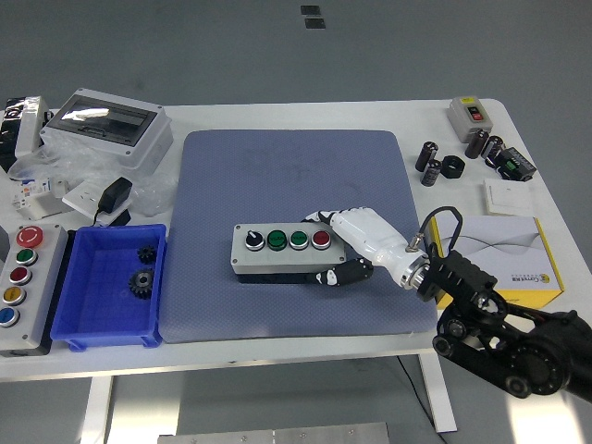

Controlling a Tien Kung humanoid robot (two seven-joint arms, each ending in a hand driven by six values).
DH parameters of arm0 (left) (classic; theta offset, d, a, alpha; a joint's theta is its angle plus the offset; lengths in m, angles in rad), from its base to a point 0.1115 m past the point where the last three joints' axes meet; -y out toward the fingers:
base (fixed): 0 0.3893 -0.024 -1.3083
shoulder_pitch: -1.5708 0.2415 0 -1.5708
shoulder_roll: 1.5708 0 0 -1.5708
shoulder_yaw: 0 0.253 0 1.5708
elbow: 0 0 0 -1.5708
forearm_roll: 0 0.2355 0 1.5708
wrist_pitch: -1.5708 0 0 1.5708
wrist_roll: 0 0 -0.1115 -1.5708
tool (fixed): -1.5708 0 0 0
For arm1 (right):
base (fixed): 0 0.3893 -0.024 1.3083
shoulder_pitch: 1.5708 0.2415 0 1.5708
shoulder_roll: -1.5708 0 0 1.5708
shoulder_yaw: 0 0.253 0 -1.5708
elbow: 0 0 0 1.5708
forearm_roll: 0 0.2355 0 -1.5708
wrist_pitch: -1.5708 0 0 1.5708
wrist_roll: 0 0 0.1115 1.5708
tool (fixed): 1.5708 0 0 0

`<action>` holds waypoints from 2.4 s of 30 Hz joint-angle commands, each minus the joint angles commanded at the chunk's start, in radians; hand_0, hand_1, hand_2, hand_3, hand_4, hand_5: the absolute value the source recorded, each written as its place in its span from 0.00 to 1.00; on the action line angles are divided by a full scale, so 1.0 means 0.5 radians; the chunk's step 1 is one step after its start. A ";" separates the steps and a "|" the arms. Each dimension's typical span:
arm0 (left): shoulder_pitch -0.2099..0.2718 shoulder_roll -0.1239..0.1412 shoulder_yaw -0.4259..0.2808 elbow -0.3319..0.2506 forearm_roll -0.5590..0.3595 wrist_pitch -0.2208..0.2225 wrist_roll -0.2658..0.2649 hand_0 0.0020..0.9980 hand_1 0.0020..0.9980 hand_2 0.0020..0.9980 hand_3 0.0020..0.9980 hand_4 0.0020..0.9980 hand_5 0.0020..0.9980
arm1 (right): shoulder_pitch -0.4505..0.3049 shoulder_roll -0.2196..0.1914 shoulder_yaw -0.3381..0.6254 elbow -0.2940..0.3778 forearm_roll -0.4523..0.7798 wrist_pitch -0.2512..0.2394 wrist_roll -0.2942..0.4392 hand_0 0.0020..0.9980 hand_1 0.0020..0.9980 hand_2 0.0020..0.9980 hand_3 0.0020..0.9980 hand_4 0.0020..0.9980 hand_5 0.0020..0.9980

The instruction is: Pick up the button,place it on the desk,press the button,press the button

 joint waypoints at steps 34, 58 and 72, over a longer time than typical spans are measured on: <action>-0.003 0.000 0.008 0.000 -0.007 0.006 -0.018 0.63 0.55 0.53 0.60 0.62 0.19 | -0.028 -0.057 0.068 0.048 0.190 0.158 0.062 0.91 0.86 0.87 0.95 0.61 0.00; -0.004 0.003 0.002 0.000 0.005 0.005 -0.019 0.62 0.54 0.53 0.60 0.62 0.19 | -0.056 -0.212 0.126 0.214 0.311 0.229 0.102 0.93 0.88 0.89 0.98 0.65 0.00; 0.010 0.003 0.012 0.000 -0.028 0.005 -0.013 0.63 0.54 0.53 0.59 0.61 0.18 | -0.223 -0.565 0.758 0.867 0.836 0.693 -0.125 0.93 0.88 0.90 1.00 0.65 0.00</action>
